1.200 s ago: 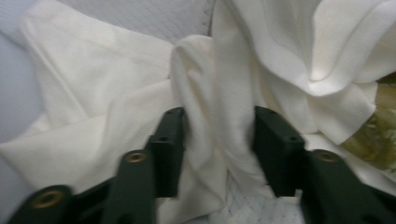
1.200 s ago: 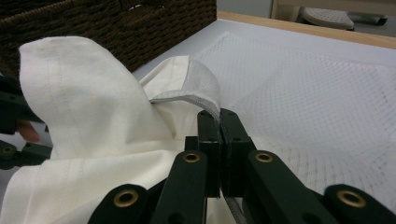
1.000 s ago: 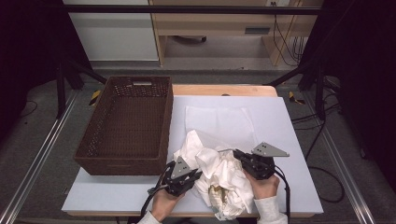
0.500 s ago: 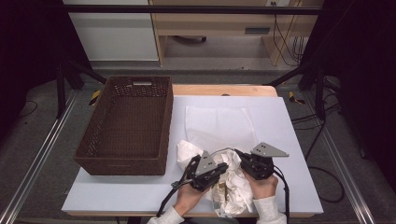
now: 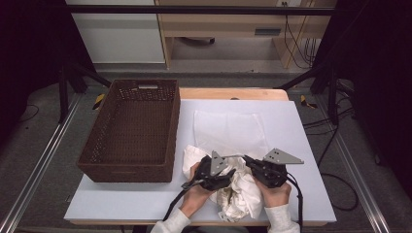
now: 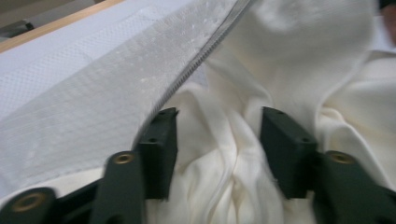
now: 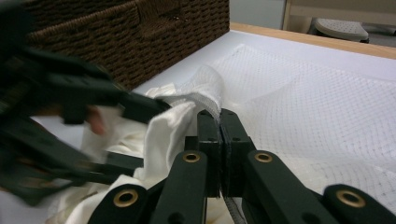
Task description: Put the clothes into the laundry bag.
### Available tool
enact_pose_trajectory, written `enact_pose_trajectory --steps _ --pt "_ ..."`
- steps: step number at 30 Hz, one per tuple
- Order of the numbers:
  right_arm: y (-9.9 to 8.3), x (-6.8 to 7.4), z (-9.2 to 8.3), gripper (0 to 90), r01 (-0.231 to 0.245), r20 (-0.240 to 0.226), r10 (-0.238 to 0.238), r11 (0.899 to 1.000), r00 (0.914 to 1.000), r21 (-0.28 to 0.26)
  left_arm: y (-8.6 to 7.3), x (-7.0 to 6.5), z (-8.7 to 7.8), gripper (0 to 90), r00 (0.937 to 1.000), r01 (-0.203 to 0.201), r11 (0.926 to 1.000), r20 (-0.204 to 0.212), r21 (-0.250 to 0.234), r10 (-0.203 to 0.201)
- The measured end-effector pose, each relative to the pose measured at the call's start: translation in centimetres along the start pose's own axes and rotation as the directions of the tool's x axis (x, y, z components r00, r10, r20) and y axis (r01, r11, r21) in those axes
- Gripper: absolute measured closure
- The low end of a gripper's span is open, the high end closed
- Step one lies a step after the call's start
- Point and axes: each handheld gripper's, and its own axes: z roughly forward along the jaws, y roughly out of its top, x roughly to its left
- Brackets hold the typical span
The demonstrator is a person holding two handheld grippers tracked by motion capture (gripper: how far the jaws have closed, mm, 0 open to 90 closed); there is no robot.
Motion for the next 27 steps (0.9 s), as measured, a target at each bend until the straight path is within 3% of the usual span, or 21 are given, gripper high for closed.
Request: enact_pose_trajectory --steps 2,4,7,10,13,14,17,23,24,27 --pt "0.0 0.1 0.0 89.0 0.013 0.007 -0.013 1.000 0.9999 0.001 -0.5 0.3 -1.5 31.0 0.9987 -0.017 0.9997 -0.048 0.015 0.018" --pt "0.0 0.1 0.0 89.0 0.012 0.007 -0.012 1.000 0.9999 0.003 -1.3 0.9 -2.5 26.9 0.9979 -0.012 0.9992 -0.063 0.038 0.014" --pt "0.0 0.2 0.0 89.0 0.012 0.005 -0.012 1.000 0.9999 0.008 -3.1 1.6 -2.5 25.7 0.9962 -0.006 0.9976 -0.086 0.069 0.012" --pt "0.0 0.1 0.2 89.0 0.008 0.000 -0.008 1.000 1.0000 0.014 -4.5 2.7 -1.7 27.9 0.9954 0.091 0.9916 -0.038 0.092 -0.088" --pt "-0.1 0.2 0.3 89.0 0.013 0.005 -0.013 1.000 0.9999 0.021 -4.8 2.9 -1.6 49.6 0.9926 0.119 0.9881 0.014 0.098 -0.121" --pt "-0.1 0.2 0.3 89.0 0.014 0.007 -0.014 1.000 0.9999 0.022 -4.7 2.7 -1.9 60.1 0.9943 0.104 0.9905 0.015 0.091 -0.105" --pt "-0.1 0.1 0.2 89.0 0.012 0.006 -0.012 1.000 0.9999 0.018 -4.3 1.9 -2.8 74.5 0.9973 0.073 0.9949 0.007 0.071 -0.073" --pt "0.1 0.4 0.3 89.0 0.008 0.006 -0.009 1.000 0.9999 0.014 -2.4 0.3 -4.2 81.2 0.9971 0.048 0.9979 0.061 -0.044 -0.045" --pt "0.1 0.4 0.3 89.0 0.005 0.002 -0.005 1.000 1.0000 0.013 -1.8 0.0 -4.1 81.4 0.9959 0.050 0.9962 0.079 -0.071 -0.044" --pt "0.1 0.4 0.3 89.0 0.006 -0.001 -0.006 1.000 1.0000 0.012 -0.5 -1.1 -2.9 82.1 0.9946 0.041 0.9947 0.099 -0.094 -0.031"
